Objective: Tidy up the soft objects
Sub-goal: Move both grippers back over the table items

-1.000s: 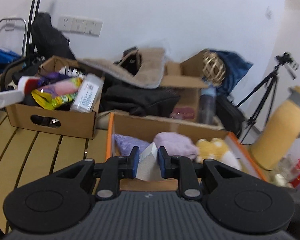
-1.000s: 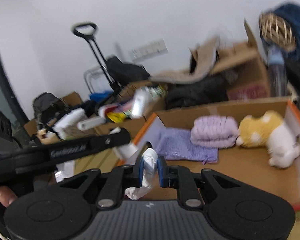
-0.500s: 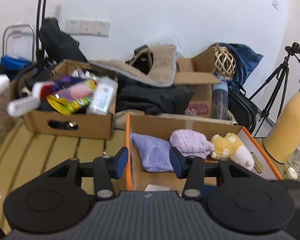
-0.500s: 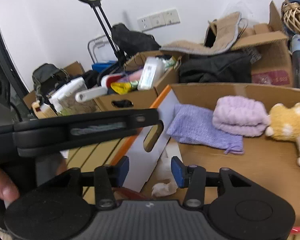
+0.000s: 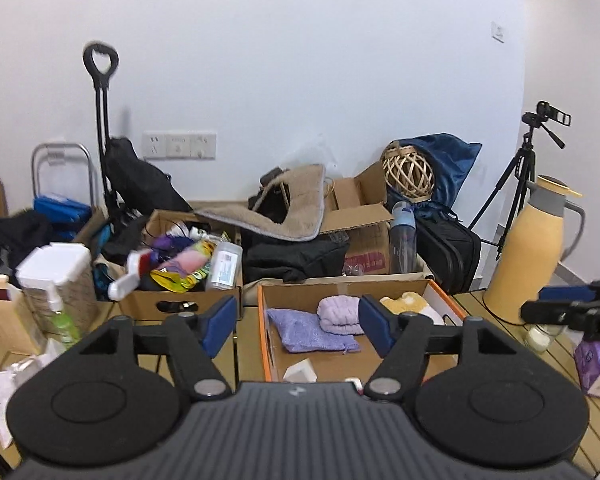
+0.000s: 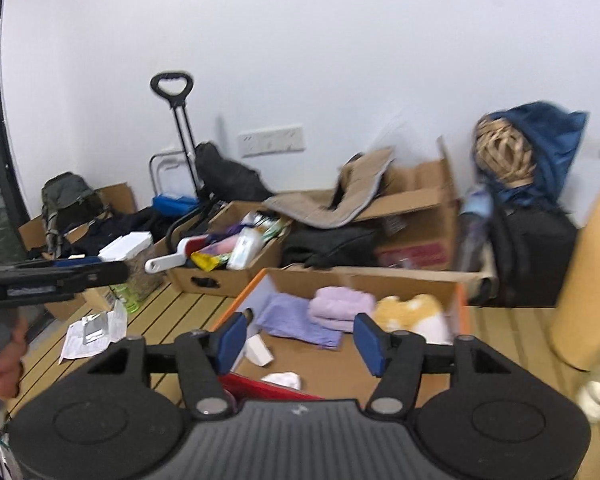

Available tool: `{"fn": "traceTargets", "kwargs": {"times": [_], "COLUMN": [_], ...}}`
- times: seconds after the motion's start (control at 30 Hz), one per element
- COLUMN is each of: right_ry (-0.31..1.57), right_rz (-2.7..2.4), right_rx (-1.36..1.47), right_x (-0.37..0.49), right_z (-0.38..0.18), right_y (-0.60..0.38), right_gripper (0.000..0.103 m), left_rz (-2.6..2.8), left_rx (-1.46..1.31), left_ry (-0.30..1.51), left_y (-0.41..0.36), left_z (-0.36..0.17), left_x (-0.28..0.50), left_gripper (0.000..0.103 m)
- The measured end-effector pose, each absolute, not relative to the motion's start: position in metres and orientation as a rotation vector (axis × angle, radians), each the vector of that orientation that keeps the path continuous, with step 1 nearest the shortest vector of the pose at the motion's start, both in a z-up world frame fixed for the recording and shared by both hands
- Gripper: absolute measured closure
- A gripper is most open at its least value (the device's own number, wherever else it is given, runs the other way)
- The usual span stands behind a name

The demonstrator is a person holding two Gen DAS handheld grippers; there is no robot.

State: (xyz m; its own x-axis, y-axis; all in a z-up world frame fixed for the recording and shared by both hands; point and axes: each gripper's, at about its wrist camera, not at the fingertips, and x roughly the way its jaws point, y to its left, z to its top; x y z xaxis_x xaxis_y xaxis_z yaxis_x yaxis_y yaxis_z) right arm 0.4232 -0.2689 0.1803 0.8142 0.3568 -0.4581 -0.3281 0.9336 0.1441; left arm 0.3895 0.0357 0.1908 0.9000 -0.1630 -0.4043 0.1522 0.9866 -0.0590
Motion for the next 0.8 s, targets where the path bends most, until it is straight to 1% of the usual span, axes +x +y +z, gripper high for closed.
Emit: {"fn": "traceTargets", "kwargs": {"times": [0.17,0.23,0.37,0.47,0.53,0.67,0.73,0.8], "right_ry": [0.439,0.414,0.393,0.361,0.325,0.3,0.3,0.305], "right_rz": [0.31,0.293,0.28,0.275,0.271,0.288,0.302,0.313], "right_rx": [0.008,-0.005,-0.066,-0.135,-0.162,-0.152,-0.139,-0.132], "right_x": [0.366,0.34,0.291,0.249,0.219,0.159,0.131,0.107], "right_z": [0.174,0.164,0.146,0.138,0.132,0.116,0.107,0.098], "right_y": [-0.288,-0.294,-0.295,-0.289,-0.286,-0.283,-0.282,-0.282], "right_gripper": [0.036,0.03,0.03,0.028,0.021,0.019,0.015,0.012], "left_rz": [-0.161,-0.164,-0.164,-0.15,-0.114,-0.127,-0.139,-0.15], "left_rx": [-0.005,0.003,0.034,0.046,0.061,0.081,0.086,0.098], "left_ry": [0.349,0.347,0.346,0.285,0.256,0.243,0.236,0.216], "left_y": [0.023,0.015,0.005,0.002,-0.003,-0.005,-0.001,0.002], "left_z": [0.18,0.167,0.146,0.132,0.12,0.101,0.095,0.091], "left_x": [0.319,0.294,0.247,0.202,0.174,0.118,0.088,0.062], "left_gripper": [0.019,0.018,0.018,0.011,0.01,0.004,0.0,0.0]}}
